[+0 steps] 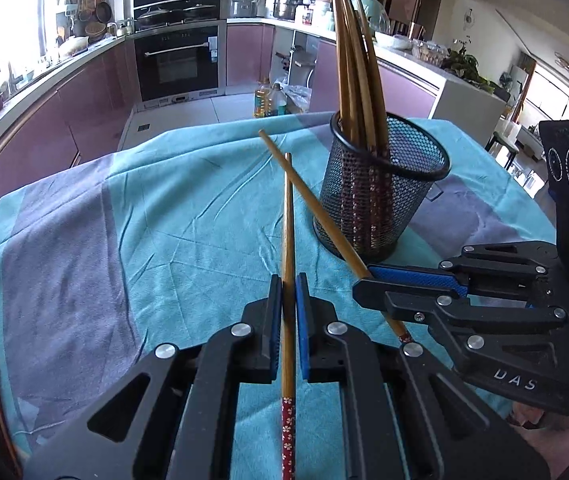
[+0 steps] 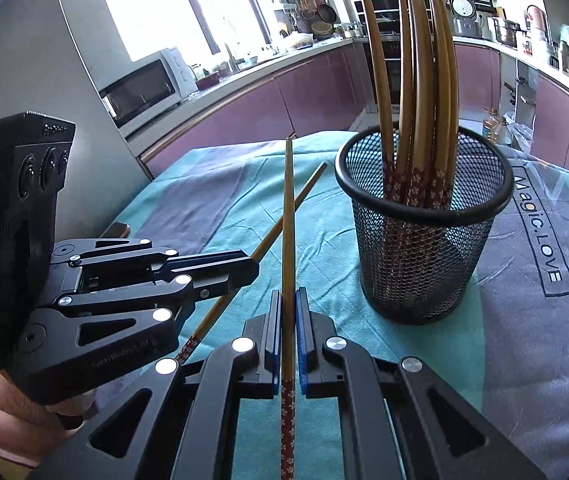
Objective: Organize utensils
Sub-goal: 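Lift the chopsticks upright with the left gripper while the right gripper lifts its own, then carry the upright chopstick toward the mesh cup with the left gripper while the right follows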
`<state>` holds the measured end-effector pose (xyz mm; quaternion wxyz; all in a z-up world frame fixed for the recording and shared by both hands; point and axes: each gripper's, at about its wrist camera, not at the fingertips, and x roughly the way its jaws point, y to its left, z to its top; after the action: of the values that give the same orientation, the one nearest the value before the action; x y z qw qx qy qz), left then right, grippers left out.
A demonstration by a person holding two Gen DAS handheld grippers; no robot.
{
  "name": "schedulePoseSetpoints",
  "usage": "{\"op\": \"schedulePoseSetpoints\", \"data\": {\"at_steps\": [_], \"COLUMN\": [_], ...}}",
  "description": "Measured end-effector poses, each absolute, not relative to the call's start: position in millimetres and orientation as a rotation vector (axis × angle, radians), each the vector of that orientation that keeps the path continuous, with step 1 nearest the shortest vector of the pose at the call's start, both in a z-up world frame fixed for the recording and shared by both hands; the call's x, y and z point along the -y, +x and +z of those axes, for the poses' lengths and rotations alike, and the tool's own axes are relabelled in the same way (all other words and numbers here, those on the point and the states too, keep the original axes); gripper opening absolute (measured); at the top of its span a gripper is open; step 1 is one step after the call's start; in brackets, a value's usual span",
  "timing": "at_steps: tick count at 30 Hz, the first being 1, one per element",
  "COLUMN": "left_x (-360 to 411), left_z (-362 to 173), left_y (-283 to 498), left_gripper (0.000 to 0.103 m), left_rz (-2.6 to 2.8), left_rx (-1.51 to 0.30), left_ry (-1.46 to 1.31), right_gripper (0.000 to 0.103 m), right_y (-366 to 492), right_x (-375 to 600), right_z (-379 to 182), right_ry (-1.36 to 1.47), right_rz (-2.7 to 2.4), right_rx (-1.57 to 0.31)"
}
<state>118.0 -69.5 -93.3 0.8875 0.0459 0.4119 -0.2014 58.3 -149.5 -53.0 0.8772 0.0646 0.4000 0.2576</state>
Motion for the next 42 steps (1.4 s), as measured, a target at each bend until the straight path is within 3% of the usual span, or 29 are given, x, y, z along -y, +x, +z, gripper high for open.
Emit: {"op": "schedulePoseSetpoints", "data": {"at_steps": [42], "left_x": [43], "left_z": [-45], "left_y": [93], "left_gripper": [0.008], "left_rz": [-0.505], "left_rx": [-0.773], "left_ry": [0.003], "right_gripper": [0.006], "right_y": [40], "right_x": [167], "right_z": [-26], "right_ry": [0.137], "right_rz": [0.564], "right_rx": [-0.758]}}
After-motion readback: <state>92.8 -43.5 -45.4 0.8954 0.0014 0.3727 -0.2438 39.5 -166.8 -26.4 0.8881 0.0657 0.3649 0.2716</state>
